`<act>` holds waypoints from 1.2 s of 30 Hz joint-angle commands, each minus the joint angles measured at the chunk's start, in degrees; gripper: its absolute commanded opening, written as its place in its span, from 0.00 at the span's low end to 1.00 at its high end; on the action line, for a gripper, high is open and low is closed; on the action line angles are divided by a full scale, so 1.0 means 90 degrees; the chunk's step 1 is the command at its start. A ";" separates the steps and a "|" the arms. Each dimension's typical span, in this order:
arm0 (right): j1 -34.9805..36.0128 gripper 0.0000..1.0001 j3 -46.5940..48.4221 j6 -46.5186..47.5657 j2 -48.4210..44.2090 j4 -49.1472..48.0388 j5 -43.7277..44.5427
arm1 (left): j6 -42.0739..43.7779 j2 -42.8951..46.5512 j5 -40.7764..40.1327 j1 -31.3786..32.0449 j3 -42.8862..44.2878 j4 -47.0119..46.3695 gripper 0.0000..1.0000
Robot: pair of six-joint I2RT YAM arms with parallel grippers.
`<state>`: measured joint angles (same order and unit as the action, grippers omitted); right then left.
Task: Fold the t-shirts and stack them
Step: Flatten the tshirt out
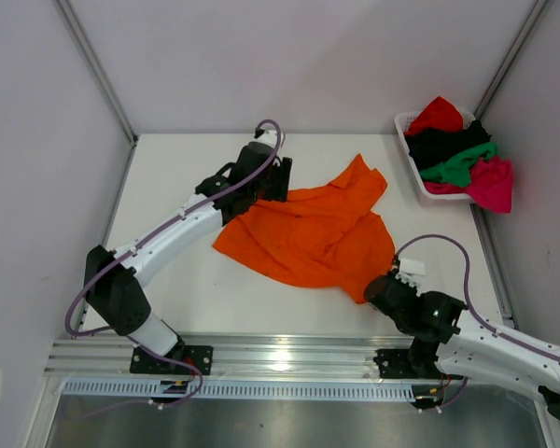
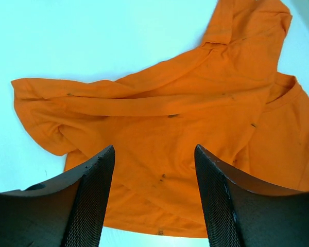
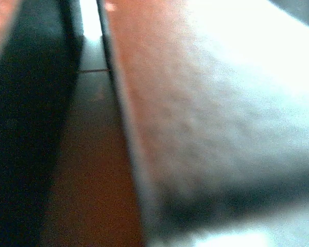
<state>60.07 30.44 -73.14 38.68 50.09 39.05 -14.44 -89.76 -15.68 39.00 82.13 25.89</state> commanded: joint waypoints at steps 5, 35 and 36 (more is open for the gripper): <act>0.0502 0.00 0.0202 -0.0994 0.0214 0.0734 0.0232 | 0.0188 0.0032 -0.0386 0.0041 0.0260 0.0121 0.66; 0.0513 0.40 0.0271 0.0428 0.1542 -0.1399 0.2438 | -0.0650 -0.0535 -0.0466 0.0002 0.0972 0.1195 0.68; 0.0358 0.40 0.0203 0.0683 0.1707 -0.1743 0.2468 | -0.0739 -0.0545 -0.0320 0.0002 0.0972 0.1215 0.67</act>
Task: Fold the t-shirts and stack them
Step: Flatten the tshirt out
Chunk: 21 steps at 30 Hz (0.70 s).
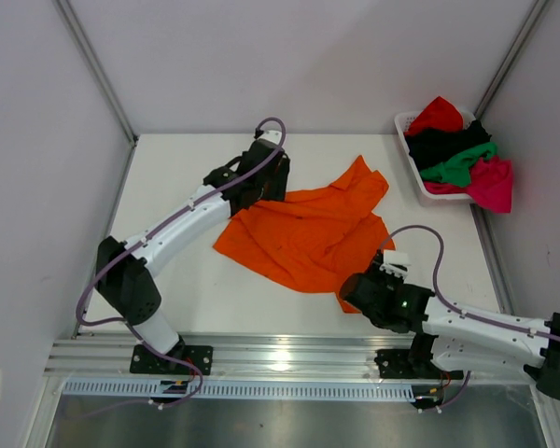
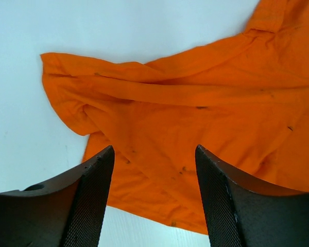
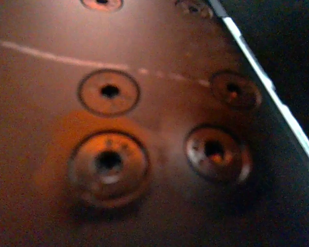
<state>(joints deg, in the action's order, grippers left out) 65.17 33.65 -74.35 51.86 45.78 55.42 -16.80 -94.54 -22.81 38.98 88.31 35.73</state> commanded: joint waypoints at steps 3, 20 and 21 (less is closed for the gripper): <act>-0.0472 0.41 -0.0369 0.1647 0.0516 -0.2505 0.0552 | -0.0731 -0.0091 0.0805 0.0043 0.0178 0.0200 0.65; -0.2582 0.40 -0.0399 0.2401 0.3153 -0.5359 -0.0825 | -0.0800 0.0397 0.0777 0.0054 -0.0115 0.0308 0.64; -0.2583 0.41 -0.0312 0.2430 0.3241 -0.5408 -0.0874 | -0.0800 0.0436 0.0757 0.0063 -0.0125 0.0318 0.64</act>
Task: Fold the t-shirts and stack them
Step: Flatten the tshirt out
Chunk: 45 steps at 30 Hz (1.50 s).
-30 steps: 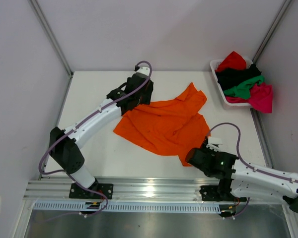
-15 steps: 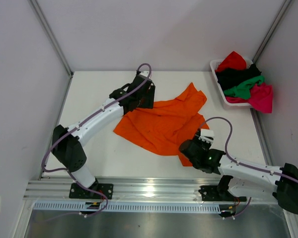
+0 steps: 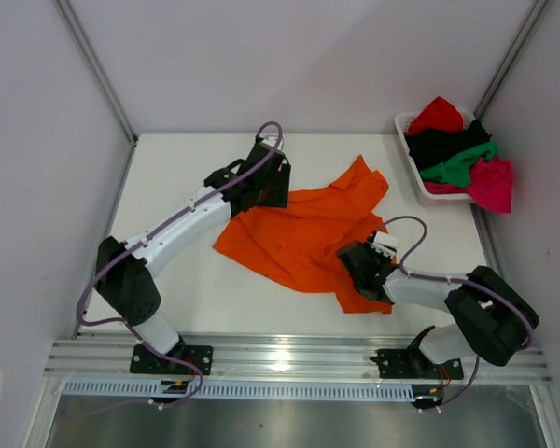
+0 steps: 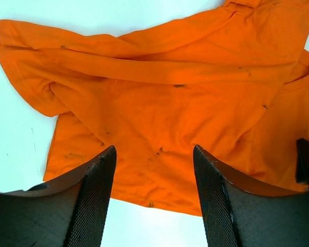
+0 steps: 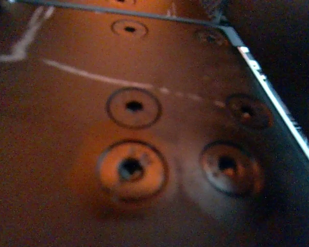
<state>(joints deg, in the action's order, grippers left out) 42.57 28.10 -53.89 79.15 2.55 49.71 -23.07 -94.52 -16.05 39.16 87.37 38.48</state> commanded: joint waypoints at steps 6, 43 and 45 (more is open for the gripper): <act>-0.0208 0.41 0.0676 0.0187 0.0853 -0.0519 -0.0455 | -0.0103 0.0609 -0.0071 0.0034 -0.0040 0.0099 0.65; -0.0726 0.60 0.0228 -0.1846 -0.1566 0.3351 -0.1384 | -0.0025 0.0757 -0.1214 -0.0034 0.0047 0.0617 0.66; -0.0629 0.61 0.0082 -0.1485 -0.1811 0.2678 -0.1188 | -0.0005 0.0503 -0.1205 -0.0132 0.0194 0.0588 0.67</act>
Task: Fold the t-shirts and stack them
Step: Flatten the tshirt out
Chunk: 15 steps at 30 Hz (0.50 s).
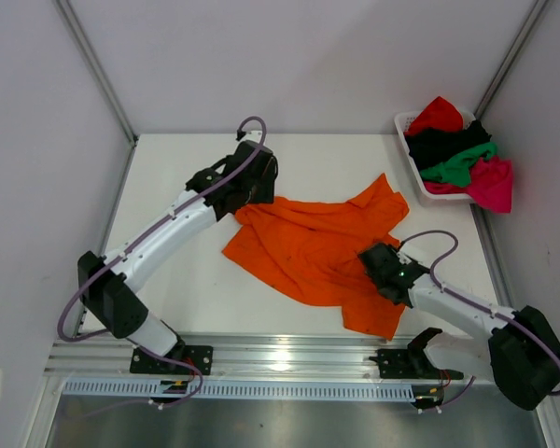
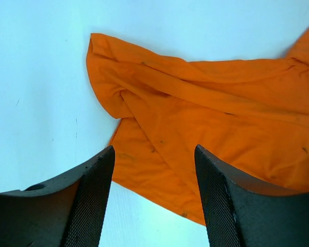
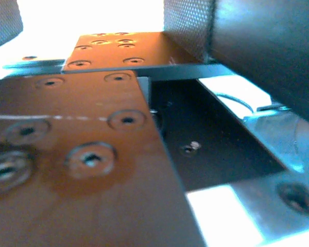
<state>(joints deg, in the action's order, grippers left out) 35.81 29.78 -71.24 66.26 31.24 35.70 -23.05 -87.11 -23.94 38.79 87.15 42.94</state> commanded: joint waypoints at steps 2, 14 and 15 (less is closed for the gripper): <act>0.0239 0.61 -0.0222 0.0893 -0.0682 -0.1114 0.0466 | 0.0051 -0.0467 -0.0076 -0.0217 0.0267 -0.0102 0.66; 0.0425 0.62 -0.0340 0.1412 -0.0897 -0.1489 0.0788 | 0.0179 -0.2428 0.0921 -0.0939 0.1662 -0.0259 0.66; 0.0464 0.62 -0.0350 0.1431 -0.0917 -0.1528 0.0808 | -0.0122 -0.2537 0.1193 -0.1008 0.1847 -0.0249 0.66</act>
<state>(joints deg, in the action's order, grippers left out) 39.05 27.11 -59.70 59.16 19.29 40.25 -21.12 -107.63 -18.61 32.25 98.45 41.08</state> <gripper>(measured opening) 0.617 0.664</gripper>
